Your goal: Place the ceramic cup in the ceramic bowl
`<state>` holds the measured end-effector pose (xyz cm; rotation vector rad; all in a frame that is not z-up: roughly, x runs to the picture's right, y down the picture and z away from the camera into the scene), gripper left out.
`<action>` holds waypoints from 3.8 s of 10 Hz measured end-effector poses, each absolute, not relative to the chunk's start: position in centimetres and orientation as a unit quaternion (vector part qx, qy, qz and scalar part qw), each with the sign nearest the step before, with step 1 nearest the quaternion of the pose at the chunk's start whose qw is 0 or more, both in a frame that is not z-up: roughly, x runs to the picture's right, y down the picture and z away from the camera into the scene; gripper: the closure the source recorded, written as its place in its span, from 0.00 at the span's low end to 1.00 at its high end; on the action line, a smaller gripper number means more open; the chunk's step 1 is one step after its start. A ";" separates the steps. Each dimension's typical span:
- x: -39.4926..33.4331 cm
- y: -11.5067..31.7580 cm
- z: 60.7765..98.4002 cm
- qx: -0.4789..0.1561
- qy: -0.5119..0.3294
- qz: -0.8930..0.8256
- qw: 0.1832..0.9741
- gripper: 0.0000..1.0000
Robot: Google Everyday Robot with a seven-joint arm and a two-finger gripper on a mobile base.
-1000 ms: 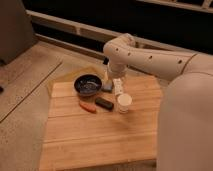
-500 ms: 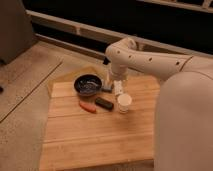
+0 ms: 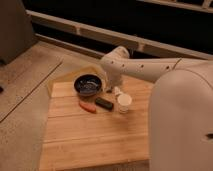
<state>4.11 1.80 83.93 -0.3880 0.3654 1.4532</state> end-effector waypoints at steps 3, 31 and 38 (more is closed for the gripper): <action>3.9 3.2 85.5 -0.166 0.157 0.667 0.709 0.35; -6.3 -2.6 76.9 -0.021 0.137 0.507 0.851 1.00; -7.2 -9.1 76.7 -0.108 0.038 0.445 0.888 1.00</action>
